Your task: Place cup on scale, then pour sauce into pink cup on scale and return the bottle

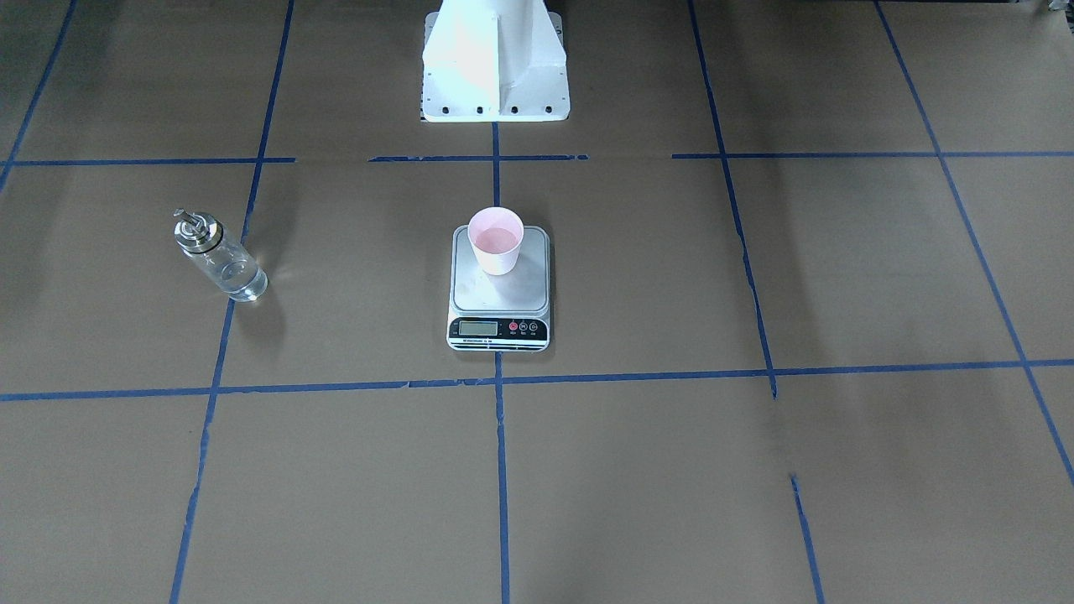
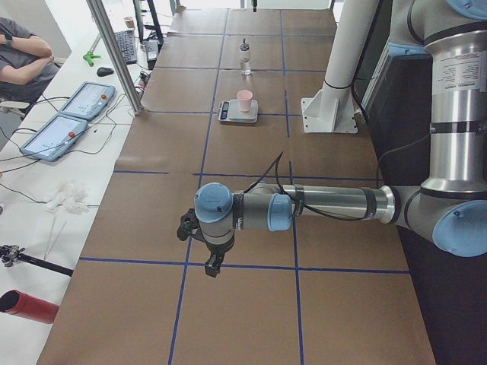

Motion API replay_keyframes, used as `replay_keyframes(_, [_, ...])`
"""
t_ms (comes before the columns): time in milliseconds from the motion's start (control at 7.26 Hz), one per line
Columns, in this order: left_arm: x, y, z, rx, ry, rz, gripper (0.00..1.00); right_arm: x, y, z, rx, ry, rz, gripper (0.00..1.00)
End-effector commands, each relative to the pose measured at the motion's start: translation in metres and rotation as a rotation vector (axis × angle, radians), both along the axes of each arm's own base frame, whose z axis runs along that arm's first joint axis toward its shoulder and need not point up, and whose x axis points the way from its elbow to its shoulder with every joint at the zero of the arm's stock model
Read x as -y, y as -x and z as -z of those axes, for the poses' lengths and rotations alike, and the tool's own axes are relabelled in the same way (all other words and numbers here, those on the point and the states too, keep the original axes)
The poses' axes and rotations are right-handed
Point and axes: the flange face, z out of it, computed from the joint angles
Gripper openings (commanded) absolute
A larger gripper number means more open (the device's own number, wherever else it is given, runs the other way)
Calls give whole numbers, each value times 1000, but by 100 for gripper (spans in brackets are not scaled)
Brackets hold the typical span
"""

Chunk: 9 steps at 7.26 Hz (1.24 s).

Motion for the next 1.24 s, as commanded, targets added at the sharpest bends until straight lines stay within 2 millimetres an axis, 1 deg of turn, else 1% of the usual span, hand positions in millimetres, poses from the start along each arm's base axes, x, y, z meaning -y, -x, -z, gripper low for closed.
replay_keyframes(0, [-1, 1, 1, -1, 7, 1, 100, 6, 1, 30, 36, -43, -5, 100])
replay_keyframes(138, [-3, 1, 1, 1, 8, 2, 100, 7, 1, 34, 36, -46, -7, 100])
replay_keyframes(275, [-5, 1, -5, 7, 19, 2, 100, 7, 1, 34, 35, -50, -7, 100])
replay_keyframes(551, [-5, 0, -4, -1, 10, 2, 100, 7, 1, 34, 33, -55, -8, 100])
replay_keyframes(826, [-3, 1, 2, 0, -3, 2, 100, 7, 1, 32, 32, -48, -9, 100])
replay_keyframes(964, [-3, 1, 3, 0, -4, 2, 100, 31, 1, 39, 29, -64, -8, 100])
replay_keyframes(1101, [-3, 1, 4, 0, -7, 2, 100, 55, 2, 27, 27, -49, -9, 100])
